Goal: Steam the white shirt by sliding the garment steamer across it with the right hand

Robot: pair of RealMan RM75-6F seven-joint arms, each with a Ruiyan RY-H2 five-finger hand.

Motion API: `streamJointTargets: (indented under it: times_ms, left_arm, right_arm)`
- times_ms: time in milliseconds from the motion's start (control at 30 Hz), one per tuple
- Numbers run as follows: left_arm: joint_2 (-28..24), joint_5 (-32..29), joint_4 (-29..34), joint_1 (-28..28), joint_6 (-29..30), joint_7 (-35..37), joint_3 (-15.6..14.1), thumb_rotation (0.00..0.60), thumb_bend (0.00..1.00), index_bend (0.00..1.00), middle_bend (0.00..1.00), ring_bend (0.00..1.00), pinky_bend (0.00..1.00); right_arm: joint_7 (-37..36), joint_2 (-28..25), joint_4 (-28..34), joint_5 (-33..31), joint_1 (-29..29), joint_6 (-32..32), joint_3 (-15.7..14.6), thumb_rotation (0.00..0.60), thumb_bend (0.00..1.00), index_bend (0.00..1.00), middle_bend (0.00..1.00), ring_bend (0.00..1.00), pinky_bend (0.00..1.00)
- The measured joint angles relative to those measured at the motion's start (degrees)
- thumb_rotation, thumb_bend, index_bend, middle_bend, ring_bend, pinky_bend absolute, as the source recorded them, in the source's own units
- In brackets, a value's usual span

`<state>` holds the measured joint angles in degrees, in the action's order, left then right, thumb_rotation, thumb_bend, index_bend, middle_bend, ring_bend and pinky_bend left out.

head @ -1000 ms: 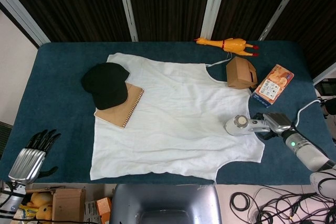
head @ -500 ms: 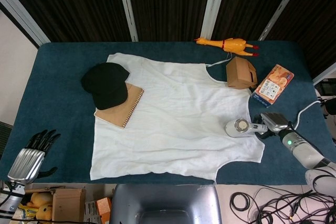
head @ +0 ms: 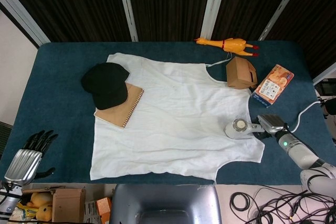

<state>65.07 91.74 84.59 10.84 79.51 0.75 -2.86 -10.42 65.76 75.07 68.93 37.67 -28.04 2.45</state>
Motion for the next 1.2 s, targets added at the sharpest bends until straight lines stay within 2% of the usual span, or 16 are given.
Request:
streamJointTargets:
  times_ms: [100, 233, 333, 467, 667, 733, 833, 1033, 1200]
  left_arm:
    - [-0.2, -0.2, 0.1, 0.0, -0.2, 0.0, 0.0, 0.6, 0.01, 0.13, 0.07, 0.01, 0.11]
    - [-0.3, -0.2, 0.2, -0.1, -0.2, -0.1, 0.0, 0.6, 0.02, 0.13, 0.07, 0.01, 0.11]
    - [-0.4, -0.4, 0.3, -0.1, -0.3, -0.2, 0.1, 0.6, 0.02, 0.13, 0.07, 0.01, 0.11]
    - [-0.6, -0.6, 0.4, -0.1, -0.4, -0.3, 0.3, 0.6, 0.03, 0.13, 0.07, 0.01, 0.11]
    - [-0.5, -0.7, 0.3, 0.0, -0.5, -0.4, 0.5, 0.6, 0.03, 0.13, 0.07, 0.01, 0.11]
    - [-0.4, -0.9, 0.2, 0.0, -0.7, -0.4, 0.5, 0.6, 0.03, 0.13, 0.07, 0.01, 0.11]
    - [-0.2, -1.1, -0.2, 0.0, -0.7, -0.1, 0.6, 0.6, 0.03, 0.13, 0.07, 0.01, 0.11]
    - [0.0, -0.8, -0.9, -0.2, -0.1, 0.3, 0.6, 0.6, 0.03, 0.13, 0.07, 0.01, 0.11]
    - [-0.1, -0.8, -1.1, -0.6, 0.6, 0.5, 0.7, 0.6, 0.03, 0.13, 0.07, 0.01, 0.11]
  right_arm:
    - [0.7, 1.0, -0.8, 0.0, -0.4, -1.4, 0.0, 0.6, 0.7, 0.99, 0.89, 0.84, 0.87]
    - [0.8, 2.9, -2.3, -0.5, -1.3, -4.1, 0.5, 0.6, 0.72, 1.0, 0.99, 0.94, 0.97]
    - [-0.3, 5.1, -3.9, -0.5, -2.2, -7.2, 1.4, 0.6, 0.77, 1.0, 1.0, 0.99, 1.0]
    - [-5.1, 7.8, -5.9, 1.1, -3.1, -10.6, 2.9, 0.6, 0.81, 1.0, 1.0, 1.0, 1.0]
    - [-13.8, 12.4, -8.4, 6.3, -2.7, -16.2, 5.8, 0.6, 0.82, 1.0, 1.0, 1.0, 1.0]
    - [-14.2, 13.7, -8.7, 7.1, -1.7, -16.8, 6.5, 0.6, 0.82, 1.0, 1.0, 1.0, 1.0]
    - [-12.5, 15.4, -8.9, 7.2, -0.3, -16.8, 7.3, 0.6, 0.82, 1.0, 1.0, 1.0, 1.0]
    - [-4.4, 20.9, -10.6, 4.4, 2.7, -15.2, 8.5, 0.6, 0.82, 1.0, 1.0, 1.0, 1.0]
    - [1.1, 23.8, -10.8, 2.6, 4.0, -14.3, 8.2, 0.6, 0.82, 1.0, 1.0, 1.0, 1.0]
